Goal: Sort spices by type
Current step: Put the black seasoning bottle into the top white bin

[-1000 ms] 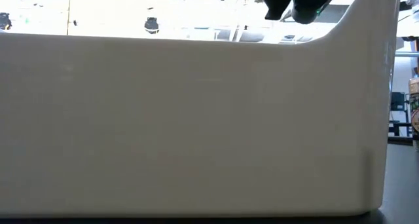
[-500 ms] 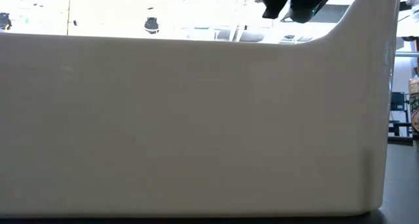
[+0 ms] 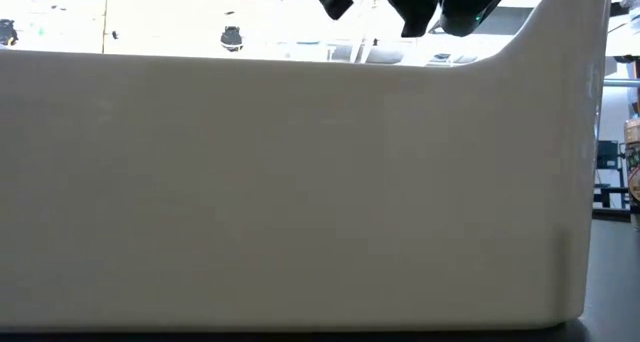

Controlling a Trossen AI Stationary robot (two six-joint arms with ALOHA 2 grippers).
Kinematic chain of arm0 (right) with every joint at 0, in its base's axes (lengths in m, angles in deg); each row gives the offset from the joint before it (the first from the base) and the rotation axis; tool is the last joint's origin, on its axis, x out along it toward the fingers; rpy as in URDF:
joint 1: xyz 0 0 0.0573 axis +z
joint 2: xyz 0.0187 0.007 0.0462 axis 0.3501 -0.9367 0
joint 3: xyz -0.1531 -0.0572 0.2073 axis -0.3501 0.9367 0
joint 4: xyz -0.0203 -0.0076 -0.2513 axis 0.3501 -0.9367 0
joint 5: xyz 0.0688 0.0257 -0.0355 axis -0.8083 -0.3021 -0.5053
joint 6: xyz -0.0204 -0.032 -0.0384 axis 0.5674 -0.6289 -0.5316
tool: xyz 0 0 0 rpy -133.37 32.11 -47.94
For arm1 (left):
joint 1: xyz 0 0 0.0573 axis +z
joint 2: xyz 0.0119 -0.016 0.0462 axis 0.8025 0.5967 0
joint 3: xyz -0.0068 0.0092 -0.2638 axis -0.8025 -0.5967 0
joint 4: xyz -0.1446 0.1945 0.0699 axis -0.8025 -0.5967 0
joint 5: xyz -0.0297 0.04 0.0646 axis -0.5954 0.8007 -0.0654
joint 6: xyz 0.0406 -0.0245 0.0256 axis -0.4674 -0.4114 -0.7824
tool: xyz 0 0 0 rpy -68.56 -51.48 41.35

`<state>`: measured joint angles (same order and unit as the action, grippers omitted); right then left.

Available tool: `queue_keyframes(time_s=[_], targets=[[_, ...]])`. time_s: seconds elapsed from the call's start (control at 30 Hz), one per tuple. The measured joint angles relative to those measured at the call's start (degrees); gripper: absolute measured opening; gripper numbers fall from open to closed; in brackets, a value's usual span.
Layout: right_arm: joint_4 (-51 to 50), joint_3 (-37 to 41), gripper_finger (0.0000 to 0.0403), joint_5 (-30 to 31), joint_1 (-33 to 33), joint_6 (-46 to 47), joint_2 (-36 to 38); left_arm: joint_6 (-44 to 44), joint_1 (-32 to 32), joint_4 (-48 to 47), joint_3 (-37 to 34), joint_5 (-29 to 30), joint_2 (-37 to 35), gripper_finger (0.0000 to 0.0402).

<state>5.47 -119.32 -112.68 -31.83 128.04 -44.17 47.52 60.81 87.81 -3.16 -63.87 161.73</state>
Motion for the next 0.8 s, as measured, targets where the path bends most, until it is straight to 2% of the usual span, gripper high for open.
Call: queue_keyframes(time_s=[0.27,0.47,0.63,0.8], targets=[[0.27,0.0,0.0201,0.59,0.02,-0.06,0.0,0.36,-0.35,-0.43,-0.09,-1.78,1.09,0.0308],[-0.05,0.0,0.0201,0.68,0.02,-0.02,0.0,0.84,-0.28,2.63,-0.11,-1.71,2.52,0.0304],[-0.39,0.0,0.0201,0.83,0.02,0.07,0.0,0.7,-0.27,3.01,-0.06,-1.72,2.64,0.0275],[-0.68,0.0,0.0201,0.81,-0.07,0.07,0.0,0.57,-0.13,3.18,-0.07,-1.53,2.64,0.0229]])
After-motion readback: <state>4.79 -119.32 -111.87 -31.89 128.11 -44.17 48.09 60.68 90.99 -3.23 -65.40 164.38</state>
